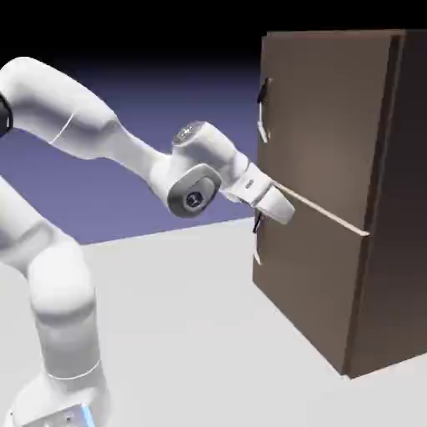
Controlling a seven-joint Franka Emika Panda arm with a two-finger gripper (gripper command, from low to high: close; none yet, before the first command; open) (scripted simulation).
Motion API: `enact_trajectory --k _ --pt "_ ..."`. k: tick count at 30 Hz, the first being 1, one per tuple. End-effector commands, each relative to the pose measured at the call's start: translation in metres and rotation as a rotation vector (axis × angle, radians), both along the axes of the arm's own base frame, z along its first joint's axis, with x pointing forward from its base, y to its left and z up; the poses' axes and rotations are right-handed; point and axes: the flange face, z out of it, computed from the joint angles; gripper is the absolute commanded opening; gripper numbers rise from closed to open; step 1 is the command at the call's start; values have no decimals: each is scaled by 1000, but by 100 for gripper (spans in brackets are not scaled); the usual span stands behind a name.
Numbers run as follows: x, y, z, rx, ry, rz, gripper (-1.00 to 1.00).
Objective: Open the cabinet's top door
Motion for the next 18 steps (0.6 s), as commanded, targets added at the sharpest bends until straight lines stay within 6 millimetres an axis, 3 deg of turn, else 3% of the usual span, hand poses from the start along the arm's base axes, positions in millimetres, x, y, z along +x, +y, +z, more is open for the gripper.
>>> enact_trajectory --k 1,10,18 --pt "0 0 11 53 -28 -49 0" --pt "-9 17 102 569 -270 -407 0" --pt "-25 53 158 1067 -432 -608 0"
